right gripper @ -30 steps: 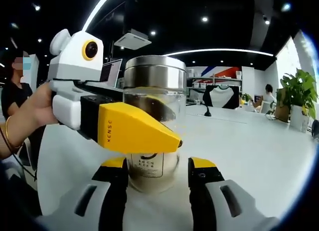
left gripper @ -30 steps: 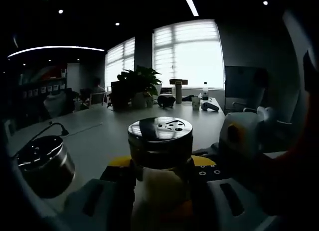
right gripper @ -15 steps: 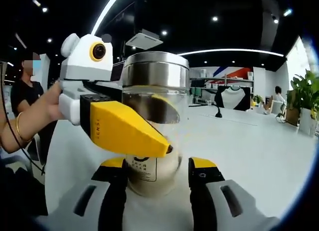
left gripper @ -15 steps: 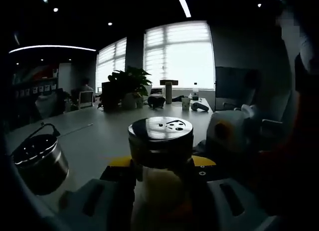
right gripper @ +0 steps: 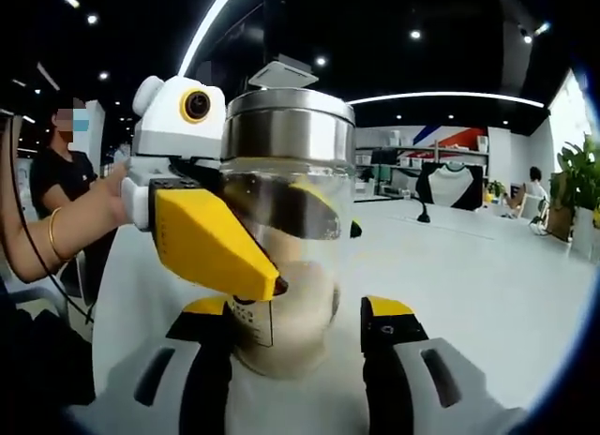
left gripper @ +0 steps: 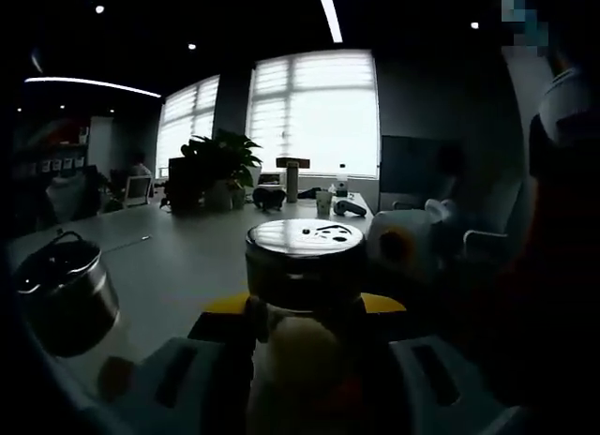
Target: Rotate the seasoning bottle until the label or dispensing opening points toward the visible target arrow and the bottle remains upright within the marked orientation range
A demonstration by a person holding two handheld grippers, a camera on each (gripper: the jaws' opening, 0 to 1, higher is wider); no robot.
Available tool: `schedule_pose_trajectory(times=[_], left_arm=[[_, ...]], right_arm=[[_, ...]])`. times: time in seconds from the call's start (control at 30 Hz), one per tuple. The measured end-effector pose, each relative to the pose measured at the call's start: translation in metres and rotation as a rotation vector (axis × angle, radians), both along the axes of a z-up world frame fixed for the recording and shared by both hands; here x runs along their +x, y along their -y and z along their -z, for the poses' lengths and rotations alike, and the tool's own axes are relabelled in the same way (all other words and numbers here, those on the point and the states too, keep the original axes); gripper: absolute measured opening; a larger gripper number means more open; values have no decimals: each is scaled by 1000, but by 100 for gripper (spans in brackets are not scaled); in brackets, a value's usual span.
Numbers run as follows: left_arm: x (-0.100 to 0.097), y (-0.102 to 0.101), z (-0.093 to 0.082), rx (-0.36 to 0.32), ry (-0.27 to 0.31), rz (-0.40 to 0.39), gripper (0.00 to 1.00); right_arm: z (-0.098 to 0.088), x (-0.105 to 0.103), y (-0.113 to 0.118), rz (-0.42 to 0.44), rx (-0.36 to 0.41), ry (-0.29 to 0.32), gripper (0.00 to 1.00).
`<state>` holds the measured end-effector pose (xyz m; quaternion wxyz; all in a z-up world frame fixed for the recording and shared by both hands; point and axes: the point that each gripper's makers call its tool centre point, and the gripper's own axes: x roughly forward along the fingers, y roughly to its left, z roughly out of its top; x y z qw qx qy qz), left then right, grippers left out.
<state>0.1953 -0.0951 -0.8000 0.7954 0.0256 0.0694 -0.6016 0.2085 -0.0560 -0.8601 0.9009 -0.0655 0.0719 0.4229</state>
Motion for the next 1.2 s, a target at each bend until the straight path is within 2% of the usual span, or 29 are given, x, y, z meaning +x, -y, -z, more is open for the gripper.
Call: schedule_pose_trajectory(times=[0.33, 0.6, 0.8, 0.87, 0.93, 1.0, 1.2], left_arm=[[-9, 2, 1, -12, -19, 52, 44], [-12, 3, 2, -19, -32, 56, 44], [-13, 3, 3, -28, -40, 57, 44], [-13, 2, 3, -31, -44, 55, 44], [-13, 2, 3, -34, -47, 54, 44], [-13, 2, 4, -35, -50, 54, 44], [-14, 2, 4, -39, -56, 57, 44]], right_arm=[[1, -8, -3, -82, -1, -13, 54], [2, -15, -4, -155, -2, -20, 50], [2, -18, -5, -180, -3, -24, 49], [2, -18, -6, -179, -4, -23, 50], [5, -18, -5, -176, 8, -64, 56], [3, -17, -3, -173, 3, -45, 60], [4, -18, -4, -181, 3, -45, 60]])
